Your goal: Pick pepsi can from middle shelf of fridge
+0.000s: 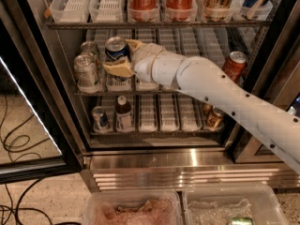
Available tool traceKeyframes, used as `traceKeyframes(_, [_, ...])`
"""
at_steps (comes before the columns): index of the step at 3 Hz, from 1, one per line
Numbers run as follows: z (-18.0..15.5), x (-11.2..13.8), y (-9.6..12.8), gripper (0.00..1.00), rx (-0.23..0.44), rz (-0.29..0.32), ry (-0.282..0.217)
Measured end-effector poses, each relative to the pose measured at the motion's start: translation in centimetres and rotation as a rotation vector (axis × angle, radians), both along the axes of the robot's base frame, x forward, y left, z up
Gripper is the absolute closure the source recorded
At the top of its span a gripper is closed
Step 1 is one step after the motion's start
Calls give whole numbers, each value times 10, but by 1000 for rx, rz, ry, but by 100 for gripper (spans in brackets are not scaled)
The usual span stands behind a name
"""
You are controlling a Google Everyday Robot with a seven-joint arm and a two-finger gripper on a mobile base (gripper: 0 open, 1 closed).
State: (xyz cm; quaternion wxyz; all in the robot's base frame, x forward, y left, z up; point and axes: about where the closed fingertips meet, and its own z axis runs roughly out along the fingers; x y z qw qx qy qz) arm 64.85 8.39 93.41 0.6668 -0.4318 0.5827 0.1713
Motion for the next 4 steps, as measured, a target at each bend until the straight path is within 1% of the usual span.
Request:
traceKeyframes(1, [6, -24, -2, 100, -3, 99, 93])
traceKeyframes(2, [-6, -74, 9, 100, -38, 210, 228])
traceKeyframes(3, [-19, -139, 22, 100, -54, 264, 341])
traceKeyframes(4, [-41, -157, 20, 100, -75, 263, 375])
